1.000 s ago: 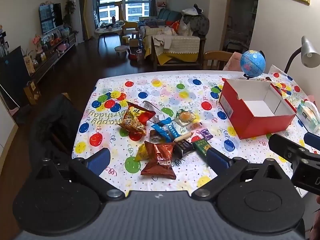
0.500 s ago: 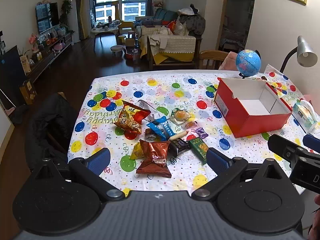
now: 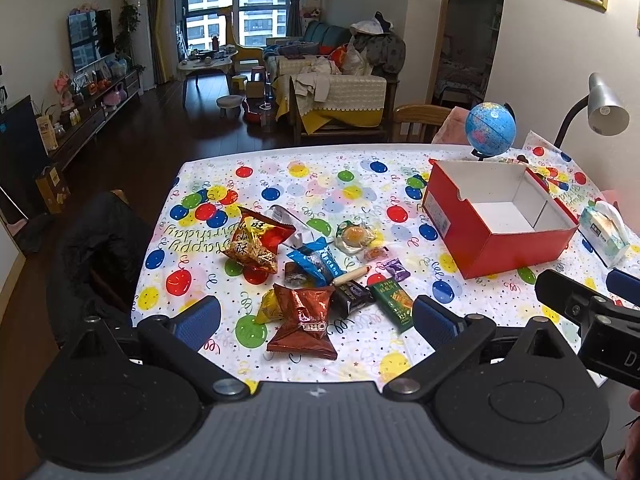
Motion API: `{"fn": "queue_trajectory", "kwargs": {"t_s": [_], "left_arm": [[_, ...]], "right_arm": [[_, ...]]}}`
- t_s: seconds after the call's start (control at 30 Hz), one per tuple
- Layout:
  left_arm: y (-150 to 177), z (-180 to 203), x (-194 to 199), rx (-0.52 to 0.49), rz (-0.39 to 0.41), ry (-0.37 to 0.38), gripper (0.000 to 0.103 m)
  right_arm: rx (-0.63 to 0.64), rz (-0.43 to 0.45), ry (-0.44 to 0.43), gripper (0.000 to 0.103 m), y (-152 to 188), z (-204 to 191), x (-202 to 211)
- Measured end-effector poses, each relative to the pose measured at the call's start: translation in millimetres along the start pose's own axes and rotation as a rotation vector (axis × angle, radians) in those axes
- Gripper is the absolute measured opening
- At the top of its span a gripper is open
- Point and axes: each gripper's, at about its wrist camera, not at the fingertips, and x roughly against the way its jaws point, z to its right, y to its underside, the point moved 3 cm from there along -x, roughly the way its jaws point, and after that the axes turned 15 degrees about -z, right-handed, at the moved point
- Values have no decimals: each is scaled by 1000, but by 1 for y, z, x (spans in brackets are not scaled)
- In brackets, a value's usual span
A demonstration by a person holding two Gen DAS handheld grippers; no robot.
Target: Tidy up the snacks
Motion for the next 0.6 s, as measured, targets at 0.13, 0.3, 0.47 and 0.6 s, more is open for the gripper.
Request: {"fn": "queue_trajectory", "kwargs": {"t_s": [0.13, 0.3, 0.47, 0.6], "left_arm": [[-1, 2, 1, -2, 3, 3, 103], [-2, 3, 3, -2, 11, 5, 103], [-2, 0, 5, 1, 14, 8, 103], [-3, -1, 7, 0, 26, 13, 103]], "right_arm": [[1, 1, -2, 103, -1, 0, 2], [2, -3, -2, 103, -2, 0, 3], [6, 6, -8, 103, -1, 0, 5], [16, 17, -18, 103, 0, -1, 8]]}}
